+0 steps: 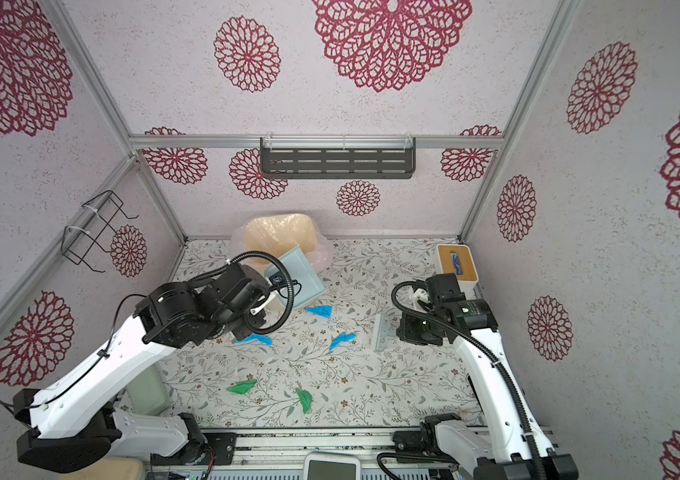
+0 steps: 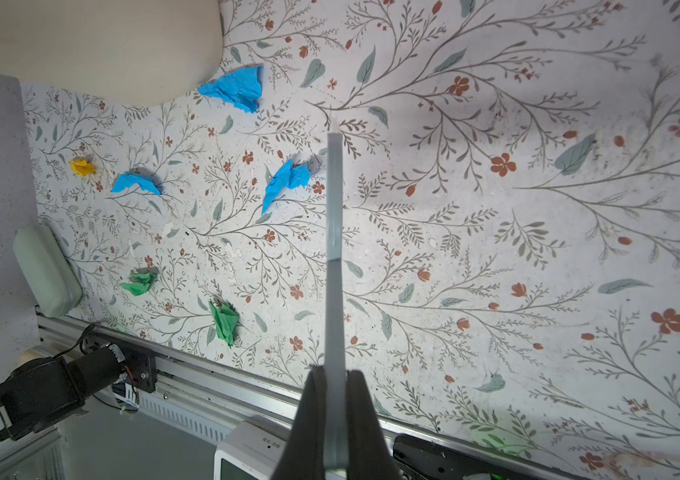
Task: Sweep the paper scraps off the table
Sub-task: 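Lower the empty dustpan beside the blue scrap with the left gripper, then bring the brush to the blue scrap with the right gripper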
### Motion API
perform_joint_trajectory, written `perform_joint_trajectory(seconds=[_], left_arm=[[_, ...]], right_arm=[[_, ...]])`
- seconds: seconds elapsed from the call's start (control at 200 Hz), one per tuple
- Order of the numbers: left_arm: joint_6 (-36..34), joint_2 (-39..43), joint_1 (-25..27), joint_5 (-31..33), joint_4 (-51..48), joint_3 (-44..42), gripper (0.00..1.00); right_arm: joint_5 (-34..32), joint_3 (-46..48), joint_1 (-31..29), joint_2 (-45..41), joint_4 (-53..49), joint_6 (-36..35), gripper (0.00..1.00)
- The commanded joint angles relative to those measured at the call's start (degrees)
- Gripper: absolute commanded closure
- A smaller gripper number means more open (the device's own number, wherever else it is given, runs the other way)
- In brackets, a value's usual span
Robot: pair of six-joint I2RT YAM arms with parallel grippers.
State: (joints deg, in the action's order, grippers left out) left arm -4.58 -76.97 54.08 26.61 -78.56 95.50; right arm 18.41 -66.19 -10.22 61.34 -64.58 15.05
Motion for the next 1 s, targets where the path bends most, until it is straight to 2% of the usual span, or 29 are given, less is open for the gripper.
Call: perform_joint_trajectory(seconds=[0.0,0.325,0.54,0.796,0.996], left_arm=[[5.83,0.32,1.7,-7.25,2.07,-3.55,1.0],[12.92,1.39,1.99,-19.92,10.19,-20.21,1.0],[17.97,-0.8,1.81,-24.51,16.23,-28.97,1.0],[19.92,-7.5,1.38,-29.09,19.37,-31.43,1.0],[21.65,-10.7,0.67,-29.8,19.93,-31.87,1.0]], right_arm=[[-2.46,-2.07,-1.3,0.61,-1.08,-0.84,1.0],[-9.69,-5.57,-7.6,5.69,-2.31,-1.49,1.0],[-11.85,-7.64,-11.05,9.45,-1.13,-1.45,1.0],[-15.7,-12.0,-14.6,14.68,-1.36,-2.12,1.0],[-18.71,-16.13,-16.78,18.81,-2.47,-3.18,1.0]])
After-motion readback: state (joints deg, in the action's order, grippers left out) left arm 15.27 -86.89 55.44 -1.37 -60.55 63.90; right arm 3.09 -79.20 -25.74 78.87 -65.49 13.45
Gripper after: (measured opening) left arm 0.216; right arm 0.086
